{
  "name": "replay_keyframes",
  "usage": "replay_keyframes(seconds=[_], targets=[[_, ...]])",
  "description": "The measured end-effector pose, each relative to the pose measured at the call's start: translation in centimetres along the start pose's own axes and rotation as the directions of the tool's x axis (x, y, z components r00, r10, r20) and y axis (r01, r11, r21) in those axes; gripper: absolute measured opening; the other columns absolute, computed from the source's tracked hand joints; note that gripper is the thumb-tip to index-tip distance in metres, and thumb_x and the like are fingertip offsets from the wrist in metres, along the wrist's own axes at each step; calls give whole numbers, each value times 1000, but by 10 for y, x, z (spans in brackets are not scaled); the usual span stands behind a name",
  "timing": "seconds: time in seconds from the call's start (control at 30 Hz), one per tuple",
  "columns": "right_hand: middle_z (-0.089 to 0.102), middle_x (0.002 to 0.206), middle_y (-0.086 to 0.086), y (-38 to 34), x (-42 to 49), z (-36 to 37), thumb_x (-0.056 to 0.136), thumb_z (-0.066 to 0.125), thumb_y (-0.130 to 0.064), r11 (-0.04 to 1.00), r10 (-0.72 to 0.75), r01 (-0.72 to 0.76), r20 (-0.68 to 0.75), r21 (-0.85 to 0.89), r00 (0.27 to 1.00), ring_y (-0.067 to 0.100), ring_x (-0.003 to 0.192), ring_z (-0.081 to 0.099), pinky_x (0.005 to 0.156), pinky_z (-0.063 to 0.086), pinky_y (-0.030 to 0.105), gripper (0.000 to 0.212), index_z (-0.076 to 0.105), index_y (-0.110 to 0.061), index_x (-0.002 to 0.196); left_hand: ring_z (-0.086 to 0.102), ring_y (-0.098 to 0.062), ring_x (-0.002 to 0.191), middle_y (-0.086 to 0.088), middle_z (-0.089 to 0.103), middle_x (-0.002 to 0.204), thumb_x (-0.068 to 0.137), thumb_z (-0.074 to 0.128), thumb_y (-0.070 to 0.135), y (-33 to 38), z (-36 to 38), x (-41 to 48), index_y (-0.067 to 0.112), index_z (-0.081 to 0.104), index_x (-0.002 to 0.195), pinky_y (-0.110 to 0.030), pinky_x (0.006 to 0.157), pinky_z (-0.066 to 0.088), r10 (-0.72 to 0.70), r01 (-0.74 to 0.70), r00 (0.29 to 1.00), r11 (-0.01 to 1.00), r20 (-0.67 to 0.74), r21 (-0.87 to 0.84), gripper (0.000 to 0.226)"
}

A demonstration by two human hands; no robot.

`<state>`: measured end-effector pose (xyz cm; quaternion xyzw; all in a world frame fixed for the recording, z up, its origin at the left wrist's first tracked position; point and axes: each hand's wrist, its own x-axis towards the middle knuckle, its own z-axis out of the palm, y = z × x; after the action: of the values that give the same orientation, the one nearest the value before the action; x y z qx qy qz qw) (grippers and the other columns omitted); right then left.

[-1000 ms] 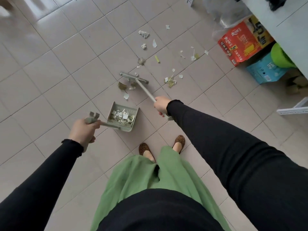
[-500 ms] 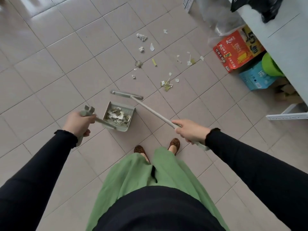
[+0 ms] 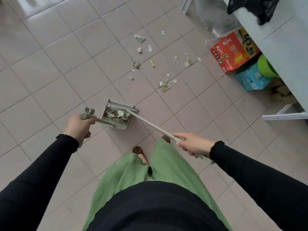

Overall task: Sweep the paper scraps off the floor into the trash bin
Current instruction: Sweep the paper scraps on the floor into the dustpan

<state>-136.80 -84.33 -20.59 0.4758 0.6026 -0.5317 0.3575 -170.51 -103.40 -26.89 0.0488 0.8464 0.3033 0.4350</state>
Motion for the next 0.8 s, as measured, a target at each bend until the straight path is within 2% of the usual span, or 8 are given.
replay_keyframes(seconds=[0.17, 0.3, 0.4, 0.6, 0.7, 0.8], targets=[[47, 77, 4, -8, 25, -21, 100, 43, -16, 988, -22, 42, -137, 148, 990, 10, 46, 40, 38, 35, 23, 54, 37, -30, 152, 38, -24, 53, -8, 48, 80, 93, 61, 9, 24, 7, 10, -5, 66, 110, -29, 51, 38, 13, -13, 1000, 1000, 7, -17, 23], [48, 76, 3, -28, 58, -54, 99, 42, -18, 970, -5, 52, -191, 238, 981, 12, 50, 41, 41, 35, 24, 55, 34, -30, 152, 38, -23, 50, -12, 47, 83, 93, 60, 8, 58, 16, 30, 2, 67, 105, -26, 48, 38, 53, -53, 998, 998, 24, 18, 15], [49, 76, 4, -52, 83, -86, 99, 41, -16, 952, -5, 75, -228, 298, 974, 13, 52, 41, 40, 35, 23, 54, 34, -28, 152, 40, -23, 49, -6, 48, 75, 95, 60, 9, 89, 22, 49, 6, 66, 105, -21, 39, 38, 69, -71, 997, 996, 42, 47, 12], [47, 74, 5, -119, 148, -155, 99, 35, -10, 939, 6, 76, -237, 337, 971, 15, 51, 42, 36, 37, 20, 53, 35, -15, 152, 39, -22, 49, -11, 52, 82, 95, 60, 10, 152, 34, 91, 6, 65, 106, -17, 34, 37, 60, -65, 997, 993, 54, 100, 13], [47, 71, 5, -161, 172, -183, 99, 40, -4, 966, -16, 73, -224, 250, 975, 16, 55, 47, 47, 43, 26, 45, 44, 6, 143, 38, -21, 49, -16, 53, 88, 95, 59, 9, 178, 37, 108, 1, 64, 110, -16, 34, 36, 67, -74, 996, 991, 64, 109, 17], [45, 71, 2, -193, 180, -196, 99, 43, 0, 967, -9, 54, -179, 250, 984, 10, 59, 47, 48, 45, 15, 39, 50, 13, 136, 37, -20, 49, -16, 52, 89, 96, 58, 8, 198, 39, 119, 3, 64, 107, -21, 41, 35, 55, -64, 996, 989, 74, 130, 14]])
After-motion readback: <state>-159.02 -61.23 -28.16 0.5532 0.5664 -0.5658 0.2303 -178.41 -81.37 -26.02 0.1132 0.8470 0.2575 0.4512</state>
